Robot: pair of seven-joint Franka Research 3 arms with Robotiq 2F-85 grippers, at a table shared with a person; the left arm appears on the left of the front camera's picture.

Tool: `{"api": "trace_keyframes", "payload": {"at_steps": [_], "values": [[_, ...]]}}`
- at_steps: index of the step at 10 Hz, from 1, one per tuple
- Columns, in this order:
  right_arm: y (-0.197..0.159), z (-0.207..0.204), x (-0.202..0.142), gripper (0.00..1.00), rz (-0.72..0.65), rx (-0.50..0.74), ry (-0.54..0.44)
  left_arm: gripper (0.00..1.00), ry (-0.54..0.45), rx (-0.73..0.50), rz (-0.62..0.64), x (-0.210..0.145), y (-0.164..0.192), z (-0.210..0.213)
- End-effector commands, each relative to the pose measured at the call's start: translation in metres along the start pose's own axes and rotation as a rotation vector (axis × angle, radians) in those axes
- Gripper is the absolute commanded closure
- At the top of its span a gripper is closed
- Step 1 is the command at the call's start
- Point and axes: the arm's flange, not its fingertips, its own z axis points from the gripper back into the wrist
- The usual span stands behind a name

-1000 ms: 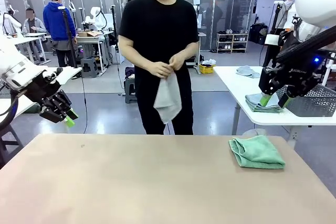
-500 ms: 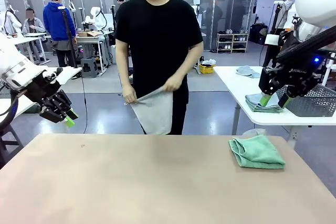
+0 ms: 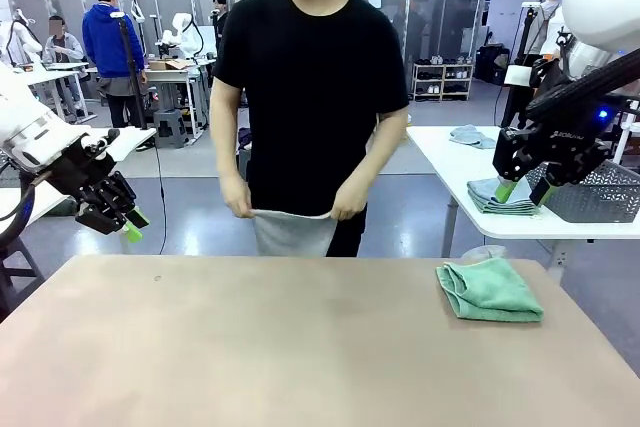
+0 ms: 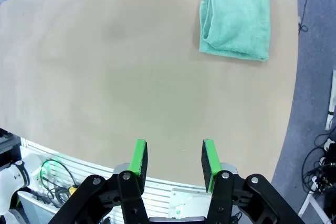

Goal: Fold the towels and place them in the basket.
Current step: When a person lays out a Towel with hook on the table, fold it in half twice.

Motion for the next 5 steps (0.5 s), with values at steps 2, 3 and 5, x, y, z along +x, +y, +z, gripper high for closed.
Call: {"api": "trace_keyframes", "payload": {"at_steps": [2,3,5], "values": [[0.0004,0.0021,0.0034,0.47,-0.002,-0.002,-0.008,0.58,-0.001,0.003,-0.001,0.0004,0.0004,0.0013],[0.0004,0.0021,0.0034,0.47,-0.002,-0.002,-0.008,0.58,-0.001,0.003,-0.001,0.0004,0.0004,0.0013],[0.0004,0.0021,0.0034,0.47,-0.002,-0.002,-0.008,0.58,-0.001,0.003,-0.001,0.0004,0.0004,0.0013]]}}
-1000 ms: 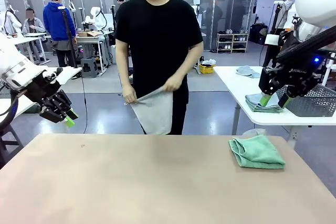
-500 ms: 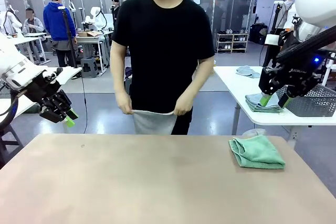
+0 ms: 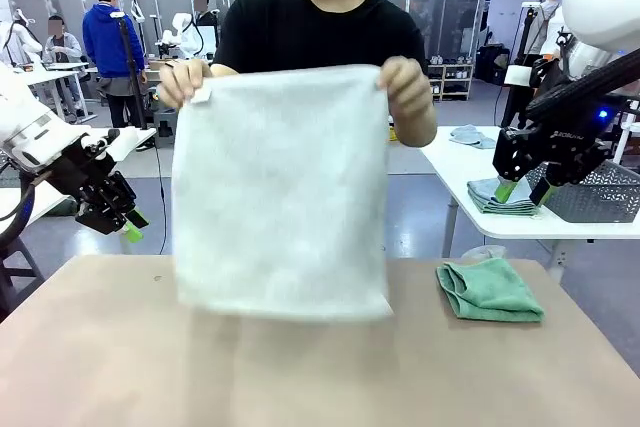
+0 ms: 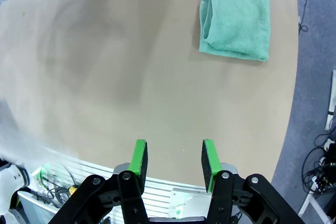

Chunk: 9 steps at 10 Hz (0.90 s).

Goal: Fold the towels and place them in the basket.
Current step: When a person lays out a Towel with hook on the table, fold it in half twice.

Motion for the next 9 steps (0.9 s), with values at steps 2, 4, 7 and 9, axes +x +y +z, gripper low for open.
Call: {"api": "trace_keyframes", "payload": {"at_steps": [2,4,7,9], "values": [[0.0004,0.0021,0.0034,0.47,-0.002,-0.002,-0.008,0.58,-0.001,0.003,-0.001,0.0004,0.0004,0.0013],[0.0004,0.0021,0.0034,0.47,-0.002,-0.002,-0.008,0.58,-0.001,0.003,-0.001,0.0004,0.0004,0.0013],[0.0004,0.0021,0.0034,0.47,-0.002,-0.002,-0.008,0.58,-0.001,0.003,-0.001,0.0004,0.0004,0.0013],[0.0004,0.0021,0.0034,0.47,-0.002,-0.002,-0.008,0.58,-0.001,0.003,-0.001,0.0004,0.0004,0.0013]]}}
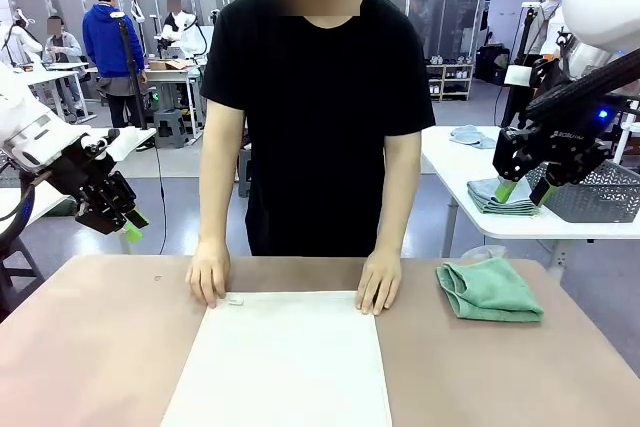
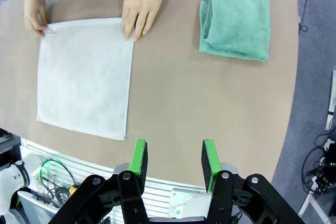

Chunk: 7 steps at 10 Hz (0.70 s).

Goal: Fold the towels and place them in the basket.
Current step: When a person lays out a Towel with hook on the table, fold it in half twice.

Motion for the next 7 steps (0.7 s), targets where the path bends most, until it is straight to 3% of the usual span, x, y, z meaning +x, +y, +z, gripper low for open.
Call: {"api": "trace_keyframes", "payload": {"at_steps": [1,6,7], "values": [[0.0004,0.0021,0.0034,0.47,-0.002,-0.002,-0.008,0.58,-0.001,0.003,-0.001,0.0004,0.0004,0.0013],[0.0000,0.0000,0.0000,0.46,0.000,0.000,0.000,0.58,0.000,0.000,0.000,0.0000,0.0000,0.0000],[0.0065,0.0010,-0.0012,0.27,0.062,-0.015,-0.023,0.39,-0.003,0.009,0.001,0.0019,-0.0035,0.0039]]}}
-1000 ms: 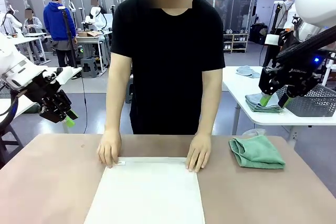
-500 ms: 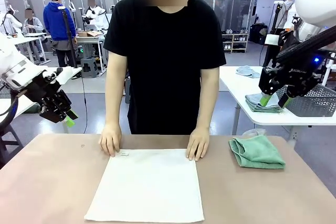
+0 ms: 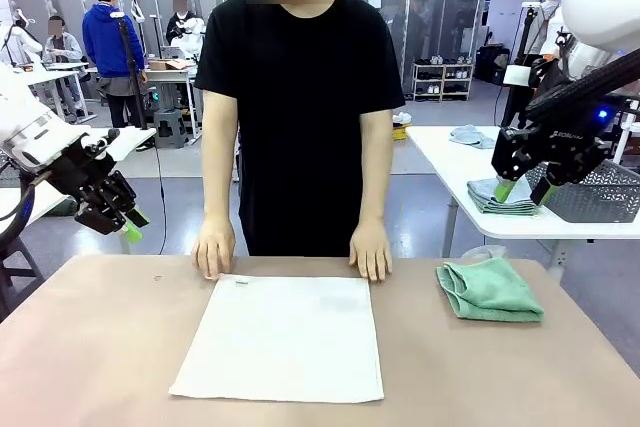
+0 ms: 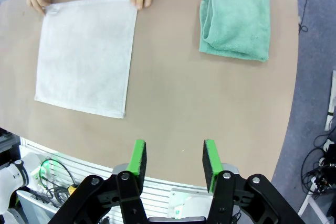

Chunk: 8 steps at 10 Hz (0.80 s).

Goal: Fold the towels and place them in the basket.
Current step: When a person lays out a Towel with hook on the table, fold it in half twice.

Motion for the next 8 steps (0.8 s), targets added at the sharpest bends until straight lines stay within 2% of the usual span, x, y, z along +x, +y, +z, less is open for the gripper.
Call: {"api": "trace_keyframes", "payload": {"at_steps": [1,2,3,4,5,6,8], "values": [[0.010,0.003,-0.001,0.26,0.102,-0.008,-0.027,0.38,0.007,0.013,-0.004,0.005,-0.007,0.007],[0.024,0.006,-0.004,0.07,0.229,0.003,-0.020,0.19,0.030,0.013,0.006,0.014,-0.013,0.014],[0.039,0.006,-0.007,0.22,0.344,0.014,-0.013,0.33,0.056,0.009,0.008,0.025,-0.020,0.018],[0.052,0.005,-0.009,0.00,0.437,0.029,0.003,0.00,0.091,0.002,0.009,0.040,-0.028,0.019],[0.071,0.001,-0.012,0.02,0.545,0.034,0.023,0.13,0.127,-0.014,-0.006,0.055,-0.036,0.016],[0.093,-0.010,-0.016,0.00,0.669,0.021,0.071,0.00,0.173,-0.029,-0.024,0.073,-0.044,0.009],[0.130,-0.040,-0.024,0.00,0.901,-0.012,0.168,0.00,0.229,-0.060,-0.059,0.099,-0.053,-0.007]]}}
